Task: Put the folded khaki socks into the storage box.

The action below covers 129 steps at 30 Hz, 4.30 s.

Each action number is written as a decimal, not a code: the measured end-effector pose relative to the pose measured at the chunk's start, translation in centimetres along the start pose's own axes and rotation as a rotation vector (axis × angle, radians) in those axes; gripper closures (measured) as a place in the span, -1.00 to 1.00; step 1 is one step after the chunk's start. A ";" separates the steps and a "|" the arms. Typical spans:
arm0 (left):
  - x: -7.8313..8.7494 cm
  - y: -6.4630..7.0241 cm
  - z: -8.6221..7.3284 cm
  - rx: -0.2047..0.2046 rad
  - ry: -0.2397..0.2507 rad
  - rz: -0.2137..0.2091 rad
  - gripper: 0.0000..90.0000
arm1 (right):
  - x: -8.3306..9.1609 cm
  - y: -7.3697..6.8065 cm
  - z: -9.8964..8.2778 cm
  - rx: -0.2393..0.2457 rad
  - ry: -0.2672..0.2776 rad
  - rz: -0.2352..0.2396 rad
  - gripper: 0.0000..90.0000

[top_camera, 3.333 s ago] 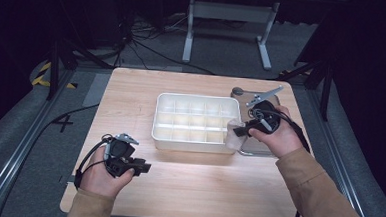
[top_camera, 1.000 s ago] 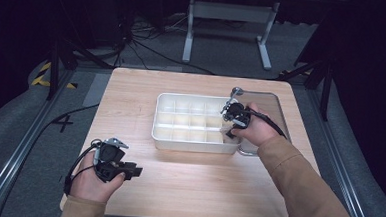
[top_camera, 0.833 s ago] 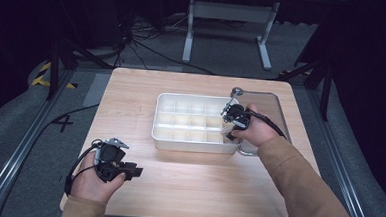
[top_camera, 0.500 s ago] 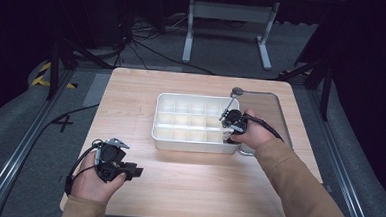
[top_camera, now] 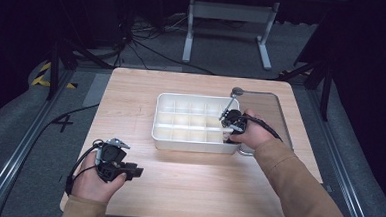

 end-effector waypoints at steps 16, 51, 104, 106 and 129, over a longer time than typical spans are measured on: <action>-0.2 0.1 0.0 -0.010 -0.007 -0.007 0.48 | 2.8 -0.1 1.2 -0.019 0.047 -0.027 0.79; -0.2 0.1 0.0 -0.007 -0.007 -0.009 0.45 | 4.4 0.2 -0.2 -0.086 0.203 -0.006 0.39; -0.8 1.9 0.0 -0.072 -0.040 -0.089 0.35 | 8.7 -9.2 -9.5 0.018 0.590 0.160 -0.03; -0.9 1.9 0.0 -0.072 -0.037 -0.090 0.33 | 8.1 -9.5 -9.6 0.034 0.601 0.157 -0.03; -1.8 1.8 -0.3 -0.122 -0.045 -0.124 0.20 | 2.8 -9.8 -12.7 0.013 0.595 0.141 -0.05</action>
Point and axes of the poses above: each handheld gripper's, and its own axes: x roughly backward along the jaws, z roughly out of its top, y roughly to its right, the point moved 4 cm from there along -x, roughly forward along the jaws, and after that the axes turned 14 degrees about y, right-handed, at the moved point
